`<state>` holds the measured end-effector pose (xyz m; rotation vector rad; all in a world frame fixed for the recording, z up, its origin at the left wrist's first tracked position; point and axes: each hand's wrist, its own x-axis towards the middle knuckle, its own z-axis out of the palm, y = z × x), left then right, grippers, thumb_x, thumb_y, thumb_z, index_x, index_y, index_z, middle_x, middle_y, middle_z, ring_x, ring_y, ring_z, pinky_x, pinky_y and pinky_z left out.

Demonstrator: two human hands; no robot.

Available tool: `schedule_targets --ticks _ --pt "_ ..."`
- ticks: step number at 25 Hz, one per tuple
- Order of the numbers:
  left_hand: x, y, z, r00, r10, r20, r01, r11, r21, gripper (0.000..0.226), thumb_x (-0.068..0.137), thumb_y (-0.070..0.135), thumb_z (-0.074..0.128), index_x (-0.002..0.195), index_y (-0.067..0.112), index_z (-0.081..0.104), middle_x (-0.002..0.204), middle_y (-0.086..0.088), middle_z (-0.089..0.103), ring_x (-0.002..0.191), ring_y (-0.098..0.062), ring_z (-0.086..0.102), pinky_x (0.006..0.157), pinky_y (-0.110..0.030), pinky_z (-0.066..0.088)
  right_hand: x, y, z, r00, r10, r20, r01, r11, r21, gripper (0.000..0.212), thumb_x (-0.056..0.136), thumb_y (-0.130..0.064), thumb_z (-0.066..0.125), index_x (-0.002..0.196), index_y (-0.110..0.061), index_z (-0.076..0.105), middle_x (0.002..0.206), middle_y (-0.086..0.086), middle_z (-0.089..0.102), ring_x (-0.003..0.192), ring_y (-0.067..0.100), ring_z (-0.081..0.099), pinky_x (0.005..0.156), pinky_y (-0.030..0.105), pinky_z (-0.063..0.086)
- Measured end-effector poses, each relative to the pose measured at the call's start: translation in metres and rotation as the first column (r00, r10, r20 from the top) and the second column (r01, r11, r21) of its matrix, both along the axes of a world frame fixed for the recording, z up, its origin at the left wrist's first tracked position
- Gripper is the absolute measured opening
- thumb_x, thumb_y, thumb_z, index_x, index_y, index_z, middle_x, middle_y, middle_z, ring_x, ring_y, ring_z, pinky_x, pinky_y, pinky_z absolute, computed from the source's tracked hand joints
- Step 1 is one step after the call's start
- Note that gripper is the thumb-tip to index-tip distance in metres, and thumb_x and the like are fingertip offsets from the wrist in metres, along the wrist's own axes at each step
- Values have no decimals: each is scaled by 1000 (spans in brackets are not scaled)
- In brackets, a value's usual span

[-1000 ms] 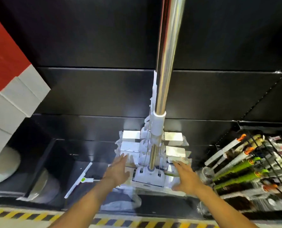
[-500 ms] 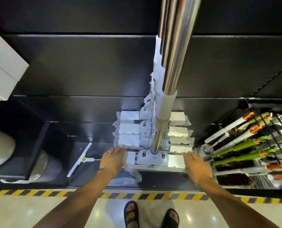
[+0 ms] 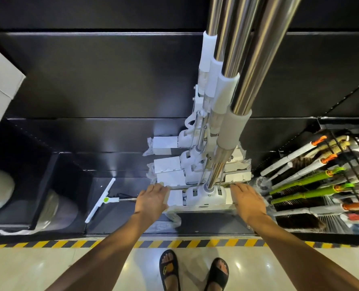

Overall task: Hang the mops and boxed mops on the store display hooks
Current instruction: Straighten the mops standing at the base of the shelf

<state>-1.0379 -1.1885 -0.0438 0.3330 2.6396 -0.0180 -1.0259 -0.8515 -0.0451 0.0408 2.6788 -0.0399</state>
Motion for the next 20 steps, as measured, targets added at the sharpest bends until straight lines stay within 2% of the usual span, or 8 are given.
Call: schedule_targets --ticks 4,9,14,20 --pt "0 -2 2 999 -31 -6 31 999 5 68 101 42 59 159 28 27 163 -1 33 149 -26 34 118 -43 35 1 -6 4 999 -14 39 11 997 76 76 94 -14 65 159 -26 30 164 -2 32 153 24 27 122 40 31" --pt "4 -5 6 996 -83 -29 84 996 12 66 100 41 59 157 27 29 161 -3 36 147 -26 36 116 -42 37 7 -19 14 989 -114 94 99 983 152 77 94 -16 66 159 -27 28 165 2 29 153 27 26 122 44 33" --pt "6 -8 16 992 -119 -47 121 992 32 61 101 31 55 156 26 30 162 -3 36 148 -26 36 117 -42 37 17 -31 30 988 -146 48 139 982 129 71 95 -9 58 159 -23 30 160 6 35 148 30 34 117 47 39" --pt "18 -6 39 994 -76 -80 77 997 16 61 101 39 53 156 24 32 155 -3 42 143 -26 41 113 -43 39 26 -35 59 991 -134 4 134 991 15 65 96 -24 56 157 -24 34 159 5 38 146 29 37 116 47 41"
